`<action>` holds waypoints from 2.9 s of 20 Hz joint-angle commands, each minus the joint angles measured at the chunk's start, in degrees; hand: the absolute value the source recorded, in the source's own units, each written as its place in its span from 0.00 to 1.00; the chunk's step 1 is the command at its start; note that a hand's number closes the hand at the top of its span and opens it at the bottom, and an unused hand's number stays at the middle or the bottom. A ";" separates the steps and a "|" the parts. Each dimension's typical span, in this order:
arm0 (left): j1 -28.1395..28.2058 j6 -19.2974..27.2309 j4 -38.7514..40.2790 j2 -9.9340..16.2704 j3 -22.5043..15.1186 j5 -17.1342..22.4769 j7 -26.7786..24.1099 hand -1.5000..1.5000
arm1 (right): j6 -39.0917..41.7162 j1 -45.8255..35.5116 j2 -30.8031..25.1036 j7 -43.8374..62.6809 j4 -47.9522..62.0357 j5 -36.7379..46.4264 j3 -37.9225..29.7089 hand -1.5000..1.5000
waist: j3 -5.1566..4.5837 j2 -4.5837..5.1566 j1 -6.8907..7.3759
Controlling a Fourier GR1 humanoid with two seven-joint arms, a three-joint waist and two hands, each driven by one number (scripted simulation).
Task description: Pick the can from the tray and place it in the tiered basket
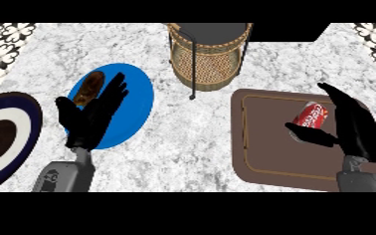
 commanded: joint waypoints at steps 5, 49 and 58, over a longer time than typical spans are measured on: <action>1.96 0.49 -1.66 -2.43 -1.22 -1.58 -0.17 0.50 | -4.55 -0.69 2.94 -5.45 4.29 3.75 4.07 1.00 | 0.10 0.08 -0.05; -3.09 -1.02 1.03 -1.45 2.57 -1.77 1.97 0.50 | 42.31 -43.58 -13.06 19.70 -13.35 -35.45 -7.80 1.00 | 0.05 0.17 0.51; -1.56 -1.60 1.48 -3.07 0.82 -2.53 -0.18 0.50 | 35.07 -59.29 -6.56 24.21 4.28 -30.31 -2.38 1.00 | 0.04 0.21 0.77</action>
